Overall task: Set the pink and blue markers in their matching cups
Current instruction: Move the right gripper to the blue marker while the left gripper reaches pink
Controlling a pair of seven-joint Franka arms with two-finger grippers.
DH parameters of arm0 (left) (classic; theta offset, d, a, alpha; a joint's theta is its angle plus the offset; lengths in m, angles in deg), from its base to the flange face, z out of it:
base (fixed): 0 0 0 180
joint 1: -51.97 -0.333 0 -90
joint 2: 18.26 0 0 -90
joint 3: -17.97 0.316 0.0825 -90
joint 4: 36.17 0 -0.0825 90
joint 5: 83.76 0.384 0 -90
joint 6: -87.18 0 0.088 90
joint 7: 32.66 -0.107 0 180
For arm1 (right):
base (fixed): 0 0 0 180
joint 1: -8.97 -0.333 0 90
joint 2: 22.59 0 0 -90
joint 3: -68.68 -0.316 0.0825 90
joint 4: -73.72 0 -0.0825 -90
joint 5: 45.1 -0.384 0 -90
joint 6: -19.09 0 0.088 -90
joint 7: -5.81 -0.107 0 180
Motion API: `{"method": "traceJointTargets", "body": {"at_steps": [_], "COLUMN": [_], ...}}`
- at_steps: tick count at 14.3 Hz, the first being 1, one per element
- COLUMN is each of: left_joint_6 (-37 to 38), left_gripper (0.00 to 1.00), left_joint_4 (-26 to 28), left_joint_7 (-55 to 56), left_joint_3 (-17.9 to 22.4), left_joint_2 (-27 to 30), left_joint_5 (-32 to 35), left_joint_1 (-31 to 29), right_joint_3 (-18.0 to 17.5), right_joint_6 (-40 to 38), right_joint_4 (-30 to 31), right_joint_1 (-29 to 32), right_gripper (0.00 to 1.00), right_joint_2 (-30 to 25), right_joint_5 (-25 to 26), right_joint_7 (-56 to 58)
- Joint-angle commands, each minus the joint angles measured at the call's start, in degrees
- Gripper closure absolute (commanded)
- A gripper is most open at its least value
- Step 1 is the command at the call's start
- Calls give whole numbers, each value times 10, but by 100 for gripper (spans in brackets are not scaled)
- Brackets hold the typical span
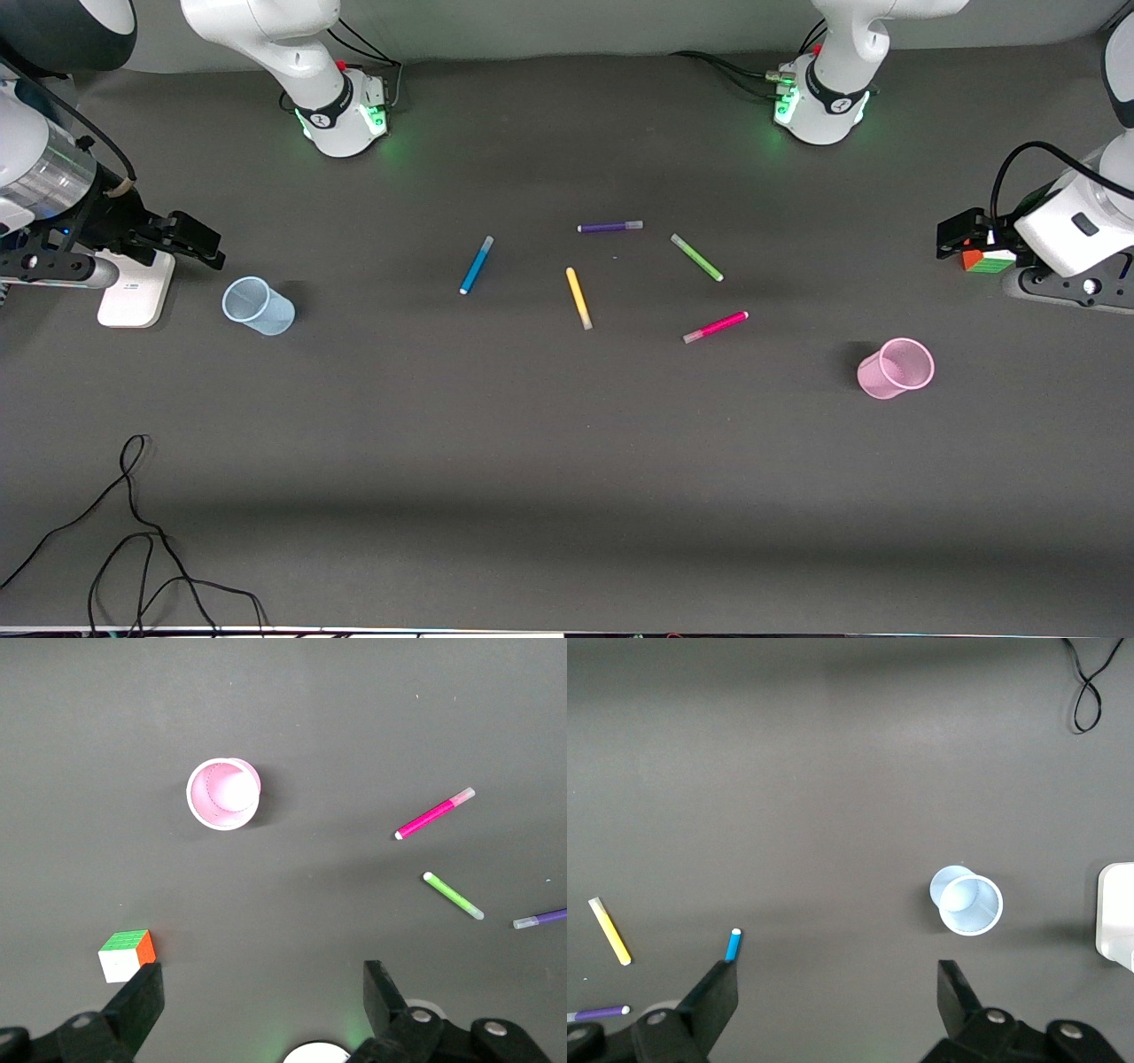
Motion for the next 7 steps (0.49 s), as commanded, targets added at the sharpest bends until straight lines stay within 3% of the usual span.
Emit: {"method": "traceJointTargets", "body": {"at_steps": [1,7], "left_joint_6": [7,7], "left_gripper": [0,0], "left_joint_4": [-4,-6], "left_joint_7": [-5,-4], "left_joint_3": [8,7], "left_joint_2": [2,3], "left_joint_5": [-6,-5], "left_joint_1": [6,11], "right_joint_3": [2,-11], "right_joint_6": [-5,-7], "right_joint_4": [-11,-13], "right_joint_1": [-4,-5], "right_gripper": [0,0], "right_joint_2": [8,41], "right_joint_5": [-11,-15], "right_joint_7": [6,2]}}
